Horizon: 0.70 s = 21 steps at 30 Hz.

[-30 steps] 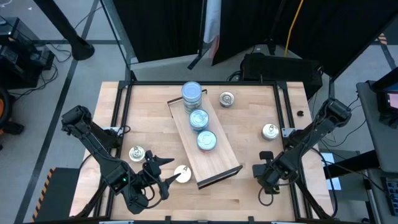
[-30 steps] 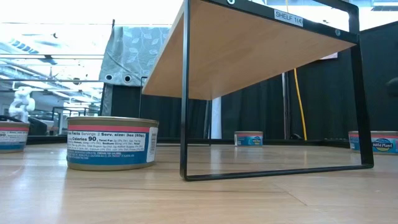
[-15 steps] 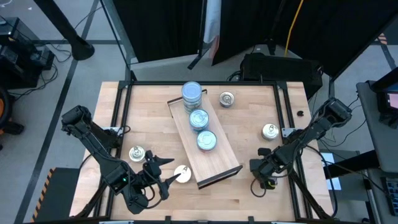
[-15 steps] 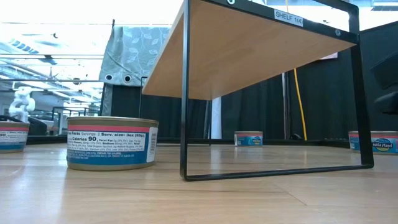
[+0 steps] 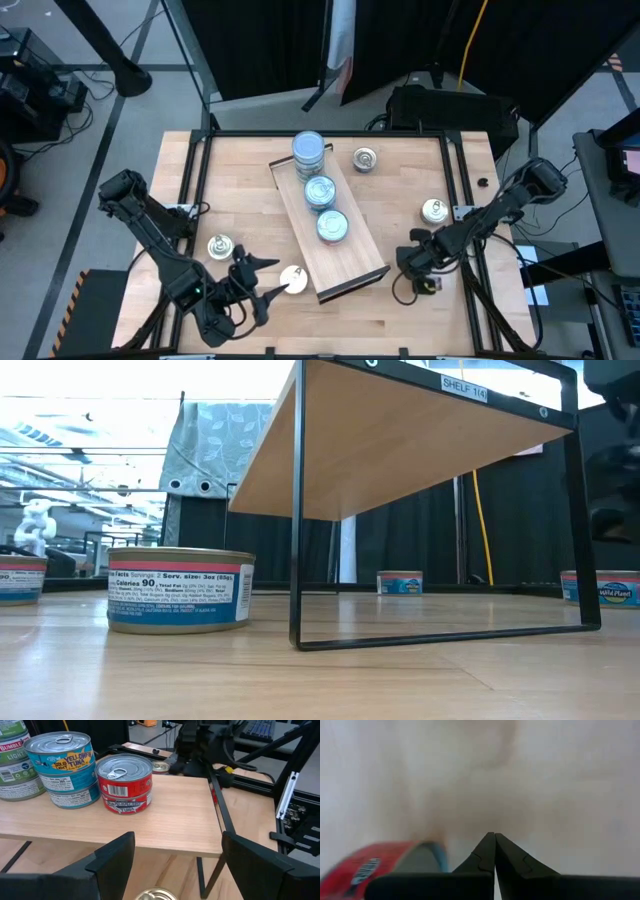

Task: Stack canned seafood by type on shelf
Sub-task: Stack the red tuna can on top of the other red tuna can on the shelf

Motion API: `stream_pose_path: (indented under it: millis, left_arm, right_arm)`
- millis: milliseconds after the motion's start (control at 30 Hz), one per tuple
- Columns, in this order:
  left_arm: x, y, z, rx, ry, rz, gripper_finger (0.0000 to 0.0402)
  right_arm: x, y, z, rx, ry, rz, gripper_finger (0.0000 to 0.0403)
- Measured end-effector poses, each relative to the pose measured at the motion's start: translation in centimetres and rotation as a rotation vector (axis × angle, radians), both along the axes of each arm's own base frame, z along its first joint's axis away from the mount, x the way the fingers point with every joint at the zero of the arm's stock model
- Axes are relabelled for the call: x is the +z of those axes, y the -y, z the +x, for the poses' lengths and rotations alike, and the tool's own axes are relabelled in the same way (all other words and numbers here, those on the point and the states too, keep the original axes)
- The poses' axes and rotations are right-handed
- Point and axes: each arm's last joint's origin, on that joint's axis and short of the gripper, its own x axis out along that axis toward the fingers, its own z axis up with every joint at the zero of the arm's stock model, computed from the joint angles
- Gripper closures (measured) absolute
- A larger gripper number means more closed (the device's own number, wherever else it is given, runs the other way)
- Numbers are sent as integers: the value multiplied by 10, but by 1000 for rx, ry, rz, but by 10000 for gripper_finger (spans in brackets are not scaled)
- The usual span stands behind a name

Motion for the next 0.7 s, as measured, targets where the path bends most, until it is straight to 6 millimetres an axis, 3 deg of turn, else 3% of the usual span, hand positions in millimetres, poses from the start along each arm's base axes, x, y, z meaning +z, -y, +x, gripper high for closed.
stream_pose_path:
  millis: [167,367,500,700]
  left_arm:
    - [0,3,-3,-11,1,0,104]
    - [0,3,-3,-9,4,4,104]
    - [0,5,-6,-19,5,3,104]
    - [0,9,-10,-27,14,11,104]
  right_arm:
    - [29,7,-3,-64,65,-122,399]
    - [77,11,-15,-87,141,-90,363]
    - [94,3,-30,-68,149,7,311]
    - [105,-18,-48,-45,154,105,191]
